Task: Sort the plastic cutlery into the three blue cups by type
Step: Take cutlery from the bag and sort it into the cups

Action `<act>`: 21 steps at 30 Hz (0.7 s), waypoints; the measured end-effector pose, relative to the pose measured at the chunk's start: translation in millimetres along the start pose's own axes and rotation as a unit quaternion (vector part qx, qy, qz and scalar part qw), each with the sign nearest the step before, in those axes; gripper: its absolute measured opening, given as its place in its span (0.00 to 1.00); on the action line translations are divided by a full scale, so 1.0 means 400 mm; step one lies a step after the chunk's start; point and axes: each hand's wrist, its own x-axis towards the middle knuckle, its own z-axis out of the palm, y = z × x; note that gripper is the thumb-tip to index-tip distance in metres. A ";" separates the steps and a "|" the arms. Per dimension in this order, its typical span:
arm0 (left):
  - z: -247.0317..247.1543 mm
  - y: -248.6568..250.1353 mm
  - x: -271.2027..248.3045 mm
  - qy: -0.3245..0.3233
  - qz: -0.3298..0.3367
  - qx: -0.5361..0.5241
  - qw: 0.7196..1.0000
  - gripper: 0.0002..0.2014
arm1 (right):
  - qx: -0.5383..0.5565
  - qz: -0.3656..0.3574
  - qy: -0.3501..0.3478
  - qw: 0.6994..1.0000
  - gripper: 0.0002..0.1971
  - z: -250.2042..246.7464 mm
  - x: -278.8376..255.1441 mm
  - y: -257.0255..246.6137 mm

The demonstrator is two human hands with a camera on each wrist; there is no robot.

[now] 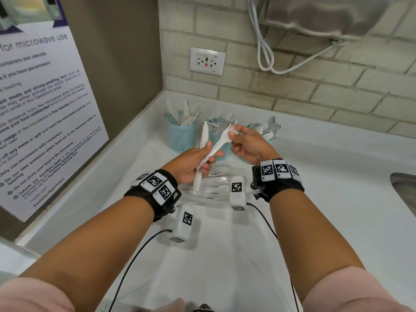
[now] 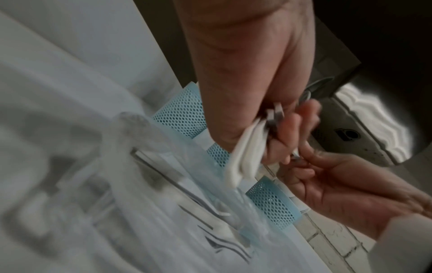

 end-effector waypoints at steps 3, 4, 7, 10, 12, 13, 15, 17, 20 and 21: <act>-0.008 0.003 0.003 0.018 0.008 0.019 1.000 0.20 | -0.035 -0.009 0.013 0.999 0.07 -0.001 -0.001 -0.007; -0.005 0.003 0.006 0.038 0.021 0.047 0.998 0.19 | -0.077 -0.012 0.012 0.997 0.06 0.004 -0.002 -0.009; 0.002 0.003 0.015 0.081 0.061 0.112 0.989 0.17 | -0.175 -0.041 0.035 0.983 0.16 0.027 0.000 -0.012; 0.005 0.006 0.019 0.089 0.071 0.104 0.988 0.17 | -0.205 -0.099 0.068 0.971 0.14 0.040 0.012 -0.032; 0.003 0.014 0.021 0.095 0.061 0.071 0.991 0.20 | -0.223 -0.149 0.097 0.958 0.14 0.038 0.023 -0.069; 0.001 0.018 0.022 0.100 0.051 0.053 0.992 0.21 | -0.227 -0.179 0.121 0.950 0.15 0.035 0.029 -0.093; -0.006 0.023 0.023 0.106 0.029 0.012 0.994 0.18 | -0.216 -0.244 0.179 0.928 0.18 0.026 0.044 -0.137; -0.009 0.025 0.024 0.100 0.012 -0.037 0.994 0.10 | -0.226 -0.309 0.231 0.894 0.19 0.022 0.058 -0.159; -0.010 0.027 0.024 0.101 0.001 -0.088 0.991 0.03 | -0.297 -0.362 0.245 0.849 0.21 0.029 0.082 -0.137; -0.011 0.027 0.025 0.105 0.003 -0.093 0.990 0.03 | -0.322 -0.365 0.235 0.842 0.22 0.031 0.091 -0.122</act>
